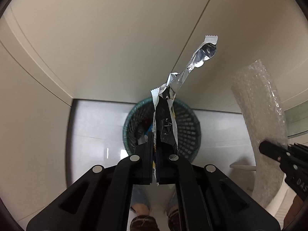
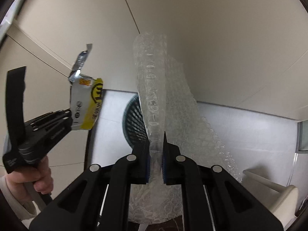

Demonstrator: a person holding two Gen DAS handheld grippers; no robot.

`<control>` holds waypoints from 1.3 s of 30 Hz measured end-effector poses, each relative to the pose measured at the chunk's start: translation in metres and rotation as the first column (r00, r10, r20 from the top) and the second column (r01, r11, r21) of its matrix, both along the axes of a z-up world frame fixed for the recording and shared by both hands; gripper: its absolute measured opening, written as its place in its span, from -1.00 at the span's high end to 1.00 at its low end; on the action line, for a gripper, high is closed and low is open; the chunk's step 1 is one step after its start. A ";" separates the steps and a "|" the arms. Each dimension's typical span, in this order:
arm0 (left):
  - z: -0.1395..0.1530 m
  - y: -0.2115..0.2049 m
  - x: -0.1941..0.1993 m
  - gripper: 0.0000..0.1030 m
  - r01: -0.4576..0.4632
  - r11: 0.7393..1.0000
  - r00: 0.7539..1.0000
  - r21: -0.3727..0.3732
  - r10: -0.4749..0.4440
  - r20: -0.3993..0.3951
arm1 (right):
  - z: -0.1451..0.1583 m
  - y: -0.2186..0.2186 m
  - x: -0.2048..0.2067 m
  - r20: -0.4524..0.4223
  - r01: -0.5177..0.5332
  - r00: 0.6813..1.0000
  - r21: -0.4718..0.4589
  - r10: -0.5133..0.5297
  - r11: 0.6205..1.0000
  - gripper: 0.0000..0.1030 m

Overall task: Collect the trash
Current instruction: 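Carry the snack wrapper and bubble wrap down over the wastebasket with both tools, then open the left tool dropping the wrapper while the right tool drops the bubble wrap into the basket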

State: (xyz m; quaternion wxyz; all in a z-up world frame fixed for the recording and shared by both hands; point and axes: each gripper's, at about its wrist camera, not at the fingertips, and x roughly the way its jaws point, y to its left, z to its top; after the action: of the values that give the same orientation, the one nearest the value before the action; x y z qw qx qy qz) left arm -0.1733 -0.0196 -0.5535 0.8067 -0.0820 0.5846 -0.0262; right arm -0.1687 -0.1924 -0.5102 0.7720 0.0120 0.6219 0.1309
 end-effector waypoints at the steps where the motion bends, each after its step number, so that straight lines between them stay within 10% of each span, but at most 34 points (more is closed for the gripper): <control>1: -0.017 -0.003 0.003 0.98 0.002 1.000 1.000 0.000 -0.002 -0.005 | -0.015 0.000 0.001 -0.006 0.000 1.000 -0.003 0.000 1.000 0.85; 9: -0.118 -0.026 0.018 0.98 0.032 0.999 0.997 -0.028 -0.034 -0.070 | -0.093 -0.004 0.009 -0.039 0.009 0.999 -0.018 -0.010 1.000 0.85; 16: -0.134 -0.042 0.021 0.91 0.072 0.996 0.994 -0.049 -0.076 -0.085 | -0.099 -0.006 0.014 -0.050 0.017 0.999 -0.024 -0.019 1.000 0.85; 20: -0.132 -0.046 0.020 0.21 0.076 0.996 0.994 -0.037 -0.078 -0.070 | -0.093 -0.002 0.019 -0.044 0.011 0.999 -0.023 -0.012 1.000 0.84; 32: -0.107 -0.003 0.015 -0.81 -0.012 1.000 1.000 0.010 0.012 -0.023 | -0.109 0.023 0.025 -0.041 -0.039 0.998 0.000 0.039 0.999 0.84; 39: -0.098 0.031 0.016 -0.88 -0.051 0.998 0.998 0.043 0.052 -0.019 | -0.151 0.046 0.033 -0.096 -0.038 0.995 -0.003 0.037 0.999 0.84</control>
State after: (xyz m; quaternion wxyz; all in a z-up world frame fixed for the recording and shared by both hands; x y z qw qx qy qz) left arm -0.1571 0.0115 -0.6512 0.8028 -0.0800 0.5908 0.0077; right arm -0.1360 -0.1467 -0.6610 0.7386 0.0049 0.6587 0.1431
